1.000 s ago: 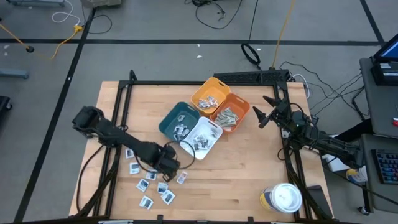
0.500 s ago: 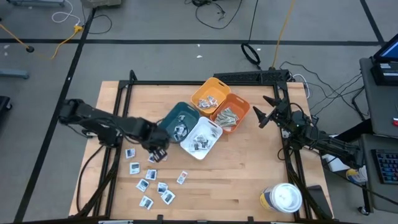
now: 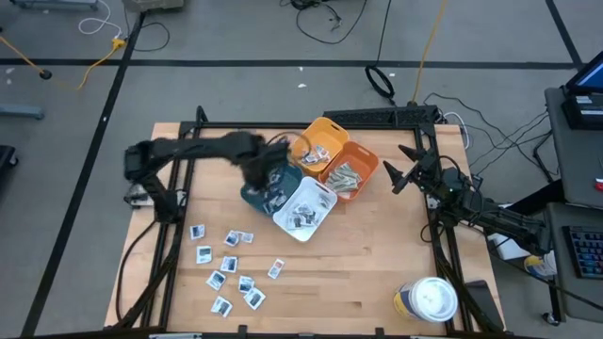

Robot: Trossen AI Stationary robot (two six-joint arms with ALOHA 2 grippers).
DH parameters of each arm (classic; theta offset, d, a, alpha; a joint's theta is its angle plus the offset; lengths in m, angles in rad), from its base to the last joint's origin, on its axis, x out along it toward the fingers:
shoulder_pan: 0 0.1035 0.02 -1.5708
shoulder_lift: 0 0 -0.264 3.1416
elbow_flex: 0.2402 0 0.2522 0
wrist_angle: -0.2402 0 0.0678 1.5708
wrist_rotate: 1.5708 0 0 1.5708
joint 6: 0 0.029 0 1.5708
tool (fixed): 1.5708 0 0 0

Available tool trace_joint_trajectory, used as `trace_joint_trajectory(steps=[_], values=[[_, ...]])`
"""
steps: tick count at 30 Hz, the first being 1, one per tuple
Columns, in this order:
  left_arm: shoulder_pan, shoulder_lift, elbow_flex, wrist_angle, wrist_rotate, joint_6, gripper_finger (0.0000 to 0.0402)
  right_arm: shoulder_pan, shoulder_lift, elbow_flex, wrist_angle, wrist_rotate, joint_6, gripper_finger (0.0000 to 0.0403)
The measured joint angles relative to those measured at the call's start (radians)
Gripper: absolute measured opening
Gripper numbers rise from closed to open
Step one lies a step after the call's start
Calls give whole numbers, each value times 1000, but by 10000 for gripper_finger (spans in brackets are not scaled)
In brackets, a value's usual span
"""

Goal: Pick & Place First Aid Supplies
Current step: Put the orange ointment pack into the yellow bin

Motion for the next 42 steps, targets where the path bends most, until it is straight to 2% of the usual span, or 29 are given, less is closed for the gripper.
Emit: trace_joint_trajectory(steps=[8, 14, 18, 23, 29, 35, 39, 42], values=[[139, 291, 430, -114, 9, 160, 0, 0, 0, 0, 0, 0, 0, 377], [199, 509, 761, -163, 28, 228, 0, 0, 0, 0, 0, 0, 0, 377], [227, 623, 933, -152, 30, 262, 0, 0, 0, 0, 0, 0, 0, 377], [248, 679, 902, -30, 41, 264, 0, 0, 0, 0, 0, 0, 0, 377], [252, 733, 900, 21, 27, 285, 0, 0, 0, 0, 0, -1, 0, 377], [252, 735, 900, 42, 27, 281, 4, 0, 0, 0, 0, 0, 0, 377], [252, 736, 900, 48, 20, 280, 39, 0, 0, 0, 0, 0, 0, 377], [252, 736, 900, 48, 38, 283, 96, 0, 0, 0, 0, 0, 0, 377]])
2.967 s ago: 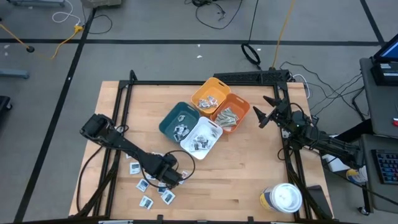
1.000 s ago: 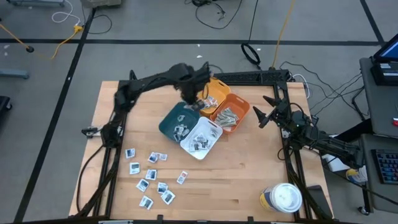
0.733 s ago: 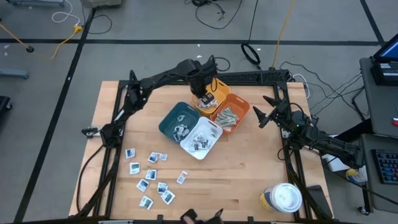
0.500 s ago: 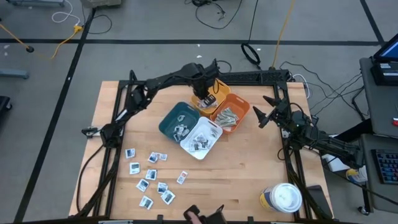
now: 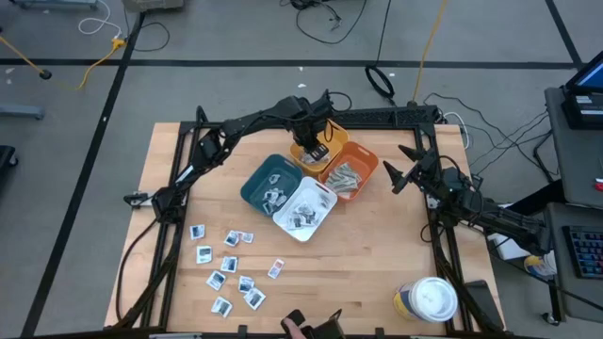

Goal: Pick & Place First Aid Supplies
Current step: Put the orange ointment pack into the yellow bin

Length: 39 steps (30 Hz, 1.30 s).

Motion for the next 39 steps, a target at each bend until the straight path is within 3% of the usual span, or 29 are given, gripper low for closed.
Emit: trace_joint_trajectory(steps=[8, 13, 18, 29, 32, 39], values=[[6, 0, 0, 8, 0, -3, 295, 0, 0, 0, 0, 0, 0, 377], [9, -31, 0, -15, 15, 19, 365, 0, 0, 0, 0, 0, 0, 377], [-10, -80, 0, -93, 16, 128, 379, 0, 0, 0, 0, 0, 0, 377], [-88, -150, -44, -230, 24, 252, 354, 0, 0, 0, 0, 0, 0, 377], [-130, -231, -167, -179, 13, 263, 359, 0, 0, 0, 0, 0, 0, 377], [-251, -472, -591, 37, 5, 256, 373, 0, 0, 0, 0, 0, 0, 377]])
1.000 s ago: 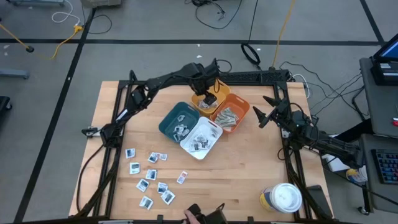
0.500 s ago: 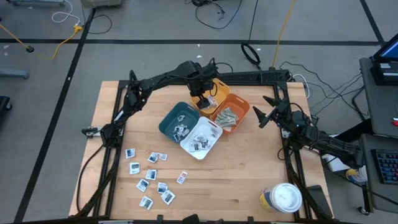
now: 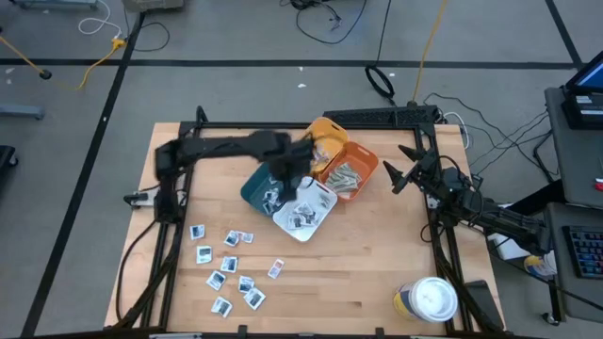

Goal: Pick & Place First Aid Supplies
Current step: Put the orange ointment pack into the yellow bin

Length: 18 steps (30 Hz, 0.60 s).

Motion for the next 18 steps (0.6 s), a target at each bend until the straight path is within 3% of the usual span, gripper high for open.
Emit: trace_joint_trajectory(steps=[11, 18], values=[[-231, -320, -459, 146, -14, 14, 388, 0, 0, 0, 0, 0, 0, 377], [-344, -466, -645, 163, -15, -65, 388, 0, 0, 0, 0, 0, 0, 377]])
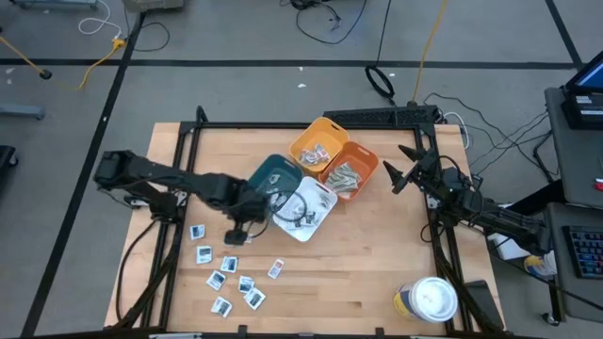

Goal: Pick & Place First Aid Supplies
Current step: Put the orange ointment pack into the yellow bin

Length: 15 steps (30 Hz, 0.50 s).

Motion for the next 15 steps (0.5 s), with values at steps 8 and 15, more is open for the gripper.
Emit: trace_joint_trajectory(steps=[8, 15], values=[[-86, -60, -72, 34, 0, -40, 388, 0, 0, 0, 0, 0, 0, 377], [-109, -20, -130, 112, -2, -72, 388, 0, 0, 0, 0, 0, 0, 377]])
